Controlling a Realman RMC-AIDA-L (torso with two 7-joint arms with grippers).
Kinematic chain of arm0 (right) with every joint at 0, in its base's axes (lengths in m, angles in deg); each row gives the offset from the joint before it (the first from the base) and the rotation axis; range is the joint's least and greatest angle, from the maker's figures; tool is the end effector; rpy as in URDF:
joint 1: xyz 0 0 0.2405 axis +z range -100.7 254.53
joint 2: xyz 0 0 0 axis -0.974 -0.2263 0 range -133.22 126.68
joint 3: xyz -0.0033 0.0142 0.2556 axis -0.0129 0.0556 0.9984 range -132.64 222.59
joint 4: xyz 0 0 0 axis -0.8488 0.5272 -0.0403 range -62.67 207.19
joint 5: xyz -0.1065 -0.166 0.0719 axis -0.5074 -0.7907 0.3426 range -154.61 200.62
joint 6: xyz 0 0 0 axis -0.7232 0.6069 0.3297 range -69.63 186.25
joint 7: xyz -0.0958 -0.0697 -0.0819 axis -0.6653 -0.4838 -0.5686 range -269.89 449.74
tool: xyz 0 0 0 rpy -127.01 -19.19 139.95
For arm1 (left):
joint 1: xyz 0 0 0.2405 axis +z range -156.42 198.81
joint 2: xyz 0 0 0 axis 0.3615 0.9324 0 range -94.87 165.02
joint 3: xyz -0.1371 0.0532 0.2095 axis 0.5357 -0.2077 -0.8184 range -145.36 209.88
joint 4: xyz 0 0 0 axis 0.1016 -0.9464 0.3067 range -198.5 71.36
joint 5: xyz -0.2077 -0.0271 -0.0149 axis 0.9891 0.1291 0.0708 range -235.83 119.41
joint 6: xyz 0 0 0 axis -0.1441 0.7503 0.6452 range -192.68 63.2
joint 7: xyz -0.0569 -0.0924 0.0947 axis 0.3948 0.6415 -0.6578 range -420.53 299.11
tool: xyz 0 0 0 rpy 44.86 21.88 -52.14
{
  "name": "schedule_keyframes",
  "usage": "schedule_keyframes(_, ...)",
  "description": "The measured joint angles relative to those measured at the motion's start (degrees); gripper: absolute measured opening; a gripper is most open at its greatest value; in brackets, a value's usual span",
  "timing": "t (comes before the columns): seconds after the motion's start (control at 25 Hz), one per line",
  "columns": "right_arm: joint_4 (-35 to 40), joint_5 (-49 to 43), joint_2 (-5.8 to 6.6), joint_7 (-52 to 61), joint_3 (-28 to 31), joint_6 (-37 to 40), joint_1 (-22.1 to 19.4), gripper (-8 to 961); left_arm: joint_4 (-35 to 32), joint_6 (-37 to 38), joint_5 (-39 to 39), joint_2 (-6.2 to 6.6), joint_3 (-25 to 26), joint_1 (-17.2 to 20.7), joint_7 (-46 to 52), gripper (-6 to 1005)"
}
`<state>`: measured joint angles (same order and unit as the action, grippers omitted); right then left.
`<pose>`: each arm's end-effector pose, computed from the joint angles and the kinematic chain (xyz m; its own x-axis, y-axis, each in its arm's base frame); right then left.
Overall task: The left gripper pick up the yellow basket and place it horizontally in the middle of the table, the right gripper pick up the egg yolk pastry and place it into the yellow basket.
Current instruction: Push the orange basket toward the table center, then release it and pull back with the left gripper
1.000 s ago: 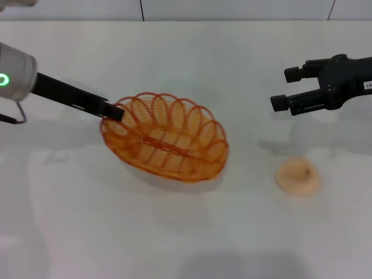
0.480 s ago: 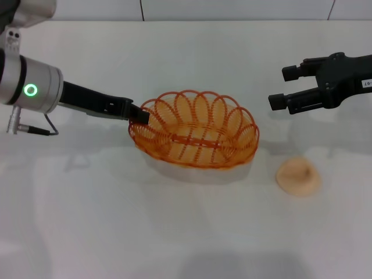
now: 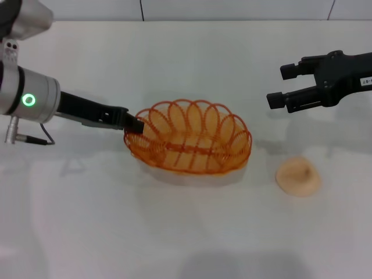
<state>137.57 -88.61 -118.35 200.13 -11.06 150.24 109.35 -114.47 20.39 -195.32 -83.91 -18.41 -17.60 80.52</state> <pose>0.1780 0.3630 0.0578 0.8709 -0.3471 -0.3479 -0.4144 -0.8992 -0.1403 -0.2323 0.3716 0.0018 0.4234 0.8914 0.1614 0.9044 -0.4057 -0.1320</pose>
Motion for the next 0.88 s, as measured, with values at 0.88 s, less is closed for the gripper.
schedule_keyframes(0.88, -0.10, 0.00, -0.12, 0.01, -0.39, -0.36, 0.52, 859, 4.15, -5.64, 4.33, -0.30, -6.34, -1.04, -0.31, 75)
